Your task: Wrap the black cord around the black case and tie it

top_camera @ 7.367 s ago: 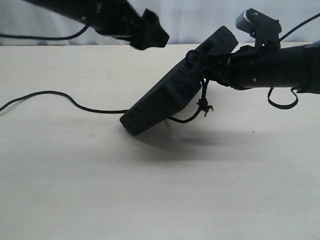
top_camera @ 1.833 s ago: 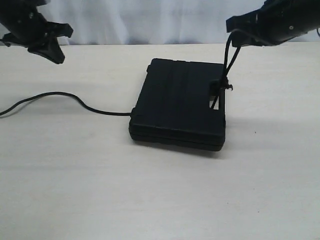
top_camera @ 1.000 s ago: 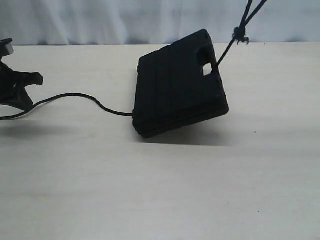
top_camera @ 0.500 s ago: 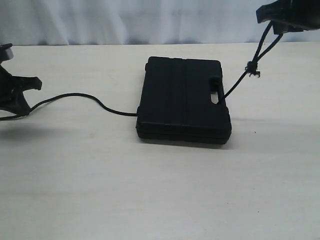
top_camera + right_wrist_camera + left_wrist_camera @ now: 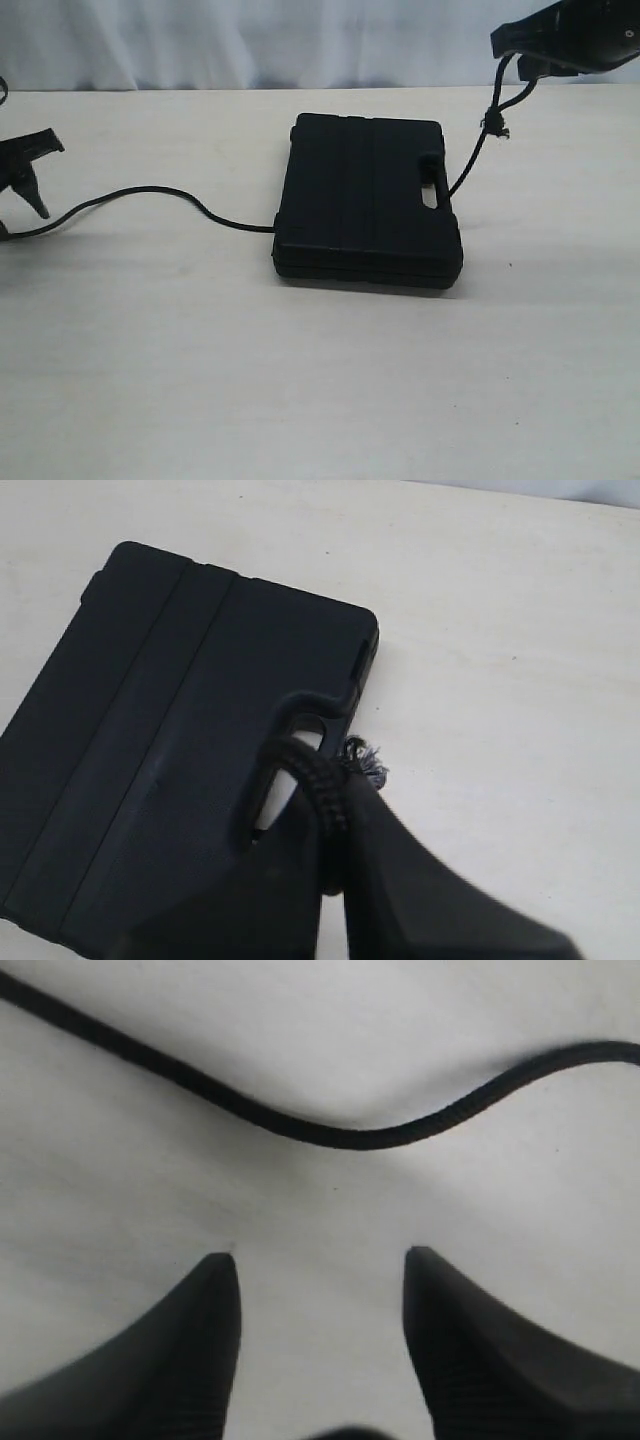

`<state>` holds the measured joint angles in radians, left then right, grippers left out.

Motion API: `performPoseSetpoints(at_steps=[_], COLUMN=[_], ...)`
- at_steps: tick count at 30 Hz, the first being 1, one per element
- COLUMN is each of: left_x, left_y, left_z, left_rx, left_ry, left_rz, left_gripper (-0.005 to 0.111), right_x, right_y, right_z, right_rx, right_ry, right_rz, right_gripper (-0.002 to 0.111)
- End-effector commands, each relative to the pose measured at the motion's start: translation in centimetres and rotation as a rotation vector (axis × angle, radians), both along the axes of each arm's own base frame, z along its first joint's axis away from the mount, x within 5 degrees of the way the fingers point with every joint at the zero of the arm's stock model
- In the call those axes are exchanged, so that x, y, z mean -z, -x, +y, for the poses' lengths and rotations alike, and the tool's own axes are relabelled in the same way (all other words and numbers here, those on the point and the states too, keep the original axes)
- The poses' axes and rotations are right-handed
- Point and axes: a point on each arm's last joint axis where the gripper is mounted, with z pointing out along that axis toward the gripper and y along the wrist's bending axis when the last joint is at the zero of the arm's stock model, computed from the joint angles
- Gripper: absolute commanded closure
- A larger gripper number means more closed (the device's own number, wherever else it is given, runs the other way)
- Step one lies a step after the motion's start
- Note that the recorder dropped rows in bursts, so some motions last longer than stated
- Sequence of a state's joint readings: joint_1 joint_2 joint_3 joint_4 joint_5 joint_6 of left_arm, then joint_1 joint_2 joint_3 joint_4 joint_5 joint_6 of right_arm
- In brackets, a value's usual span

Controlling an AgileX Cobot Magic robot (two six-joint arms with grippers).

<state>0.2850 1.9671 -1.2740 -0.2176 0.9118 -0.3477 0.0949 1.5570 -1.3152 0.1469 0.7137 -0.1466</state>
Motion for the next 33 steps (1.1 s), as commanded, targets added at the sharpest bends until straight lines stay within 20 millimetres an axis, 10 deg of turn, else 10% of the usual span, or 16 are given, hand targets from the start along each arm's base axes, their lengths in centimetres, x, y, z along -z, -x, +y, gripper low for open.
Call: performPoseSetpoints(at_steps=[1,10,25,33], left_x=[2.3,3.8,6.5,7.1], left_y=[-1.0,-2.5,-3.4,-3.4], left_z=[-0.8,-0.2,0.1,-0.1], left_rx=[-0.251,-0.754,-0.964,-0.888], left_ry=[0.142,0.197,0.245,0.242], left_rz=[0.029,0.000,-0.016,-0.009], left_gripper=[0.054,0.053,0.053,0.107], right_x=[0.1,0.0,-0.2,-0.3], right_y=[0.0,-0.1,-0.4,-0.4], right_z=[0.3,0.3,0.3,0.3], right_rx=[-0.031,-0.045,-0.039,-0.038], right_ry=[-0.014,-0.008,-0.006,-0.007], right_rz=[-0.009,-0.014,-0.061,-0.067], right_gripper=[0.104,0.104,0.104,0.104])
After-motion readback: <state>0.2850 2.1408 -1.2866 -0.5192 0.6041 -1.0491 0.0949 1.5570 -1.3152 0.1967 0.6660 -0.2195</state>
